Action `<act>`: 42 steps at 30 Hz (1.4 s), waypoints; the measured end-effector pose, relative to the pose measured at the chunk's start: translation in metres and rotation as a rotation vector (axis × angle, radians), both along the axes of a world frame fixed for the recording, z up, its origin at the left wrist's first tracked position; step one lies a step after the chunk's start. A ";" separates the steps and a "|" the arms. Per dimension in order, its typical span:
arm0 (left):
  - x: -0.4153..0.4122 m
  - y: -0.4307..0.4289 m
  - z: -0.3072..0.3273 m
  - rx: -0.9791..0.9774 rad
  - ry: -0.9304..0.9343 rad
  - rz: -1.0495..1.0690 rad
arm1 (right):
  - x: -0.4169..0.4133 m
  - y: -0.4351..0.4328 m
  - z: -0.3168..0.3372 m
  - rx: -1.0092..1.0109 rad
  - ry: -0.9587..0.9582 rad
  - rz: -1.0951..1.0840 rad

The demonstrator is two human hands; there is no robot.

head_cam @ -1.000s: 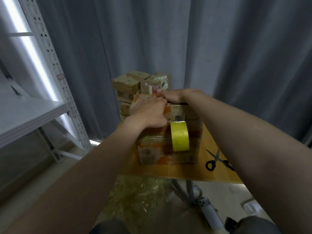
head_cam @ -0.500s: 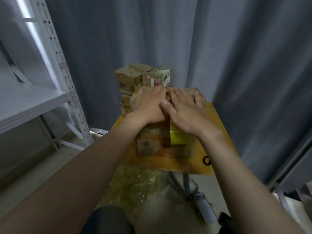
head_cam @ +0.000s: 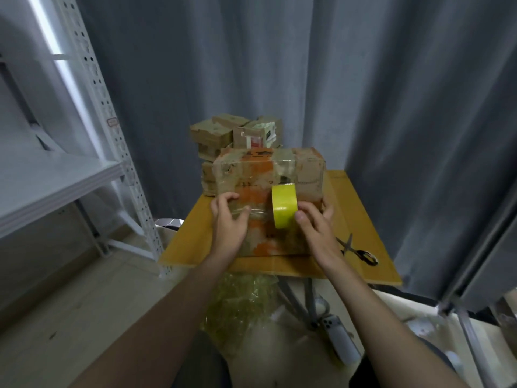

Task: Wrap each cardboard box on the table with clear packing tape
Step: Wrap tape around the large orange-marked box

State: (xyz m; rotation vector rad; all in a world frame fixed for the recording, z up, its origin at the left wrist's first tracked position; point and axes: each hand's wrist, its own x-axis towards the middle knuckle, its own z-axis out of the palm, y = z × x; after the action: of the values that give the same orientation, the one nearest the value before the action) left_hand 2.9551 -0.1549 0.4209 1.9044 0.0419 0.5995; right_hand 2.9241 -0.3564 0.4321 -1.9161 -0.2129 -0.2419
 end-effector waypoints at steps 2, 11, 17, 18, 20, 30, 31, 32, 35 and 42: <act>0.002 0.000 0.014 0.033 0.020 0.010 | -0.005 -0.001 0.012 -0.055 -0.036 0.023; 0.022 0.012 0.076 0.275 0.324 -0.004 | 0.043 0.003 0.057 -0.045 0.083 -0.123; 0.030 0.019 0.073 0.378 0.467 -0.115 | 0.094 0.018 0.041 -0.074 0.205 -0.142; 0.030 0.019 0.071 0.408 0.489 -0.163 | 0.094 0.021 0.044 -0.137 0.217 -0.149; 0.028 0.018 0.070 0.673 0.549 -0.266 | 0.104 0.023 0.043 -0.226 0.241 -0.189; 0.025 -0.003 0.038 1.007 0.426 -0.363 | 0.090 0.030 0.049 -0.193 0.003 -0.112; 0.025 -0.003 0.036 1.012 0.409 -0.354 | 0.080 0.031 0.052 -0.093 -0.010 -0.083; 0.025 -0.004 0.035 1.021 0.393 -0.344 | 0.068 0.033 0.054 0.007 -0.008 -0.072; 0.024 -0.004 0.033 1.027 0.400 -0.360 | 0.035 0.032 0.051 0.164 0.007 -0.068; 0.029 -0.003 0.033 1.028 0.400 -0.392 | 0.004 0.028 0.078 0.347 0.191 0.029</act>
State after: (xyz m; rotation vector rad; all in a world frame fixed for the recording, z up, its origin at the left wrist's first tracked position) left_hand 2.9837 -0.1581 0.4535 2.8926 -0.4534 -0.0954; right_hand 2.9285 -0.3281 0.5097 -1.5787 -0.0648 -0.0693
